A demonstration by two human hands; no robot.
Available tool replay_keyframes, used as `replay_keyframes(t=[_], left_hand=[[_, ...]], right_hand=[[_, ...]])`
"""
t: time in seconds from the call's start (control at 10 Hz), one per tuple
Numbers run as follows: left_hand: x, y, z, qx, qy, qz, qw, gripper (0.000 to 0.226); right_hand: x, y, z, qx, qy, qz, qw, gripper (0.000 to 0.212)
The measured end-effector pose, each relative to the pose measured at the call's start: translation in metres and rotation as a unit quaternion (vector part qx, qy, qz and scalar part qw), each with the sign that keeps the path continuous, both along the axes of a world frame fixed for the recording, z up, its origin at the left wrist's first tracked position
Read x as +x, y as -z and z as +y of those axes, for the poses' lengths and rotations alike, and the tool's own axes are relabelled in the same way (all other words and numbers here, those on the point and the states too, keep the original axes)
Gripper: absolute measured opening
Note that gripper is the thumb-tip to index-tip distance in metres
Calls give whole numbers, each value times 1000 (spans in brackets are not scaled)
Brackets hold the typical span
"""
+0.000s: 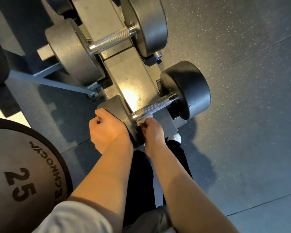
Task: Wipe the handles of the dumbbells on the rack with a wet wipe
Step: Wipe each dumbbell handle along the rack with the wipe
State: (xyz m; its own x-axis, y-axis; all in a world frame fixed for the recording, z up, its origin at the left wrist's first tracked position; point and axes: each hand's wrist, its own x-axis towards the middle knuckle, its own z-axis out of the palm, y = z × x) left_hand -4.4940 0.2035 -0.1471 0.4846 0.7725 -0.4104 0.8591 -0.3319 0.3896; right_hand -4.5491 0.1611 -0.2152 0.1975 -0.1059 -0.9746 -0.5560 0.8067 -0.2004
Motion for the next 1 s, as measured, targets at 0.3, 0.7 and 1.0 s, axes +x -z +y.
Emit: replay_keyframes(t=[0.3, 0.7, 1.0], left_hand=[[0, -4, -2, -6, 7, 7, 1000, 36], [2, -4, 2, -18, 5, 26, 999, 31], [2, -3, 2, -6, 4, 28, 1000, 34]], right_hand=[[1, 4, -34, 33, 165, -38, 985, 23], [6, 13, -35, 52, 317, -21, 947, 35], [12, 13, -56, 65, 347, -8, 936, 13]])
